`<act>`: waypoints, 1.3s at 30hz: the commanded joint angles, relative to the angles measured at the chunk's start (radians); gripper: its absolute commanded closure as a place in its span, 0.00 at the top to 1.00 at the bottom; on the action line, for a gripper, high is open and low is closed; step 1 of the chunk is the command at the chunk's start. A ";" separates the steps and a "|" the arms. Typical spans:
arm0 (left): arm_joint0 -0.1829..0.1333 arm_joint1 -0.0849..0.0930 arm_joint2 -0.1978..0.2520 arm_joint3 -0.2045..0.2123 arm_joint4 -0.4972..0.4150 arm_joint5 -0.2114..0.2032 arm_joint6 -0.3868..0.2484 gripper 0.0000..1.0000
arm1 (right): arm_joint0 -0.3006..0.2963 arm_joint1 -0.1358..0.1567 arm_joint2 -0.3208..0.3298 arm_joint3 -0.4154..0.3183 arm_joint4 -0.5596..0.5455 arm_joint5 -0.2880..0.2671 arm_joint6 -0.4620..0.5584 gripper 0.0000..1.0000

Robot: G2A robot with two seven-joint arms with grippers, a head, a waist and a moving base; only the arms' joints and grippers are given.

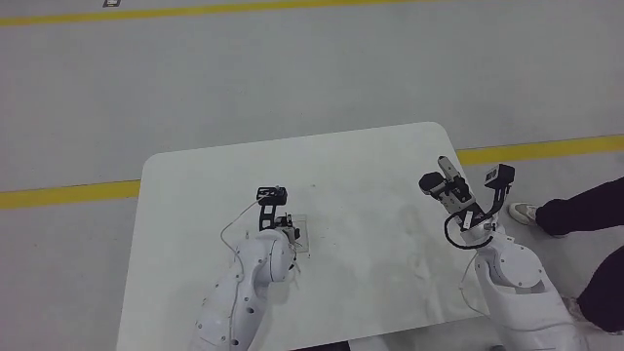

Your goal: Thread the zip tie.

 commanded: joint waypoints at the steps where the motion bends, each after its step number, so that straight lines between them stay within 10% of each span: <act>1: 0.001 -0.003 -0.001 0.000 0.006 0.000 0.000 0.04 | 0.000 0.000 0.000 0.000 0.000 0.000 0.000 1.00; 39: -0.009 -0.035 -0.023 0.030 0.022 0.000 -0.005 0.05 | 0.000 0.000 0.000 0.000 0.000 0.000 0.000 1.00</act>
